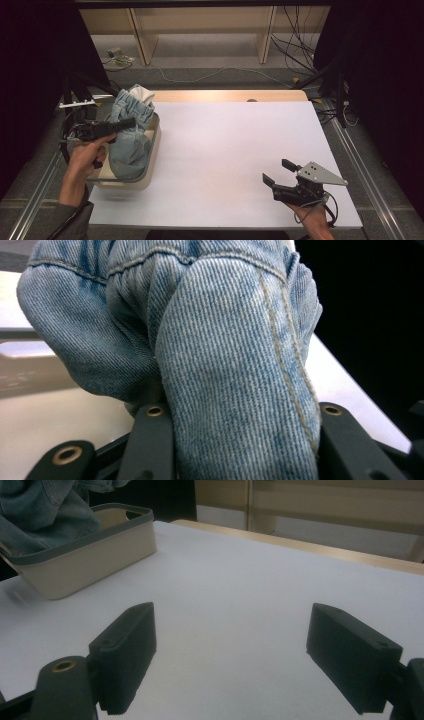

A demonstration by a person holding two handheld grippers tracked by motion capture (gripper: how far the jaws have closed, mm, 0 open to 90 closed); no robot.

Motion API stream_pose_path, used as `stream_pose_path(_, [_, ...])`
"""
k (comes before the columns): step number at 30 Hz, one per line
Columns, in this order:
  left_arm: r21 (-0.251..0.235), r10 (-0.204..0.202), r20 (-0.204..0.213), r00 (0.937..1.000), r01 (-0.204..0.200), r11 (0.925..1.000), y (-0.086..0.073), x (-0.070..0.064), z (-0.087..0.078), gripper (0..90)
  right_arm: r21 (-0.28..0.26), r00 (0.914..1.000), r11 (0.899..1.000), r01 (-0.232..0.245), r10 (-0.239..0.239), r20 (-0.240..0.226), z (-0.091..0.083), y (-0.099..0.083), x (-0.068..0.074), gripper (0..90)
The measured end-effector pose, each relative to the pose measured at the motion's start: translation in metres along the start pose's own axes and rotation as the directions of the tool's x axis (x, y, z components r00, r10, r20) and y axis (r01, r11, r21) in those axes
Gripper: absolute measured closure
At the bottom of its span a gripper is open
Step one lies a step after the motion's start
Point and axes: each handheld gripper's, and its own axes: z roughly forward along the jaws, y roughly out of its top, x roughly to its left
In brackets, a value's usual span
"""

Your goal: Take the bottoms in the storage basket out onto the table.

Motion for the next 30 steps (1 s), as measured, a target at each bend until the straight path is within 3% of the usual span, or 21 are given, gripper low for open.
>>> stream_pose_path(9, [-0.028, -0.003, 0.052, 0.9987, 0.005, 0.9996, 0.008, -0.008, -0.002, 61.3, -0.003, 1.0000, 1.000, -0.005, 0.005, 0.006, 0.000, 0.000, -0.001, 20.8])
stream_pose_path(14, [-0.045, -0.003, 0.113, 0.9936, 0.009, 0.9989, 0.014, -0.018, -0.002, 61.3, -0.004, 0.9999, 1.000, -0.009, 0.009, 0.009, 0.000, 0.000, -0.001, 20.8])
stream_pose_path(19, [-0.036, 0.019, 0.135, 0.9907, -0.014, 0.9992, 0.019, -0.032, 0.003, 61.3, -0.001, 0.9999, 1.000, -0.010, 0.010, 0.010, 0.000, 0.000, -0.002, 20.8])
stream_pose_path(25, [-0.032, 0.020, 0.166, 0.9859, -0.015, 0.9994, 0.021, -0.041, 0.012, 61.3, -0.002, 0.9999, 1.000, -0.009, 0.009, 0.009, 0.000, -0.001, -0.002, 20.8])
stream_pose_path(30, [-0.031, 0.024, 0.206, 0.9783, -0.018, 0.9994, 0.024, -0.051, 0.018, 61.3, -0.002, 0.9999, 1.000, -0.008, 0.008, 0.007, 0.000, -0.001, -0.002, 20.8])
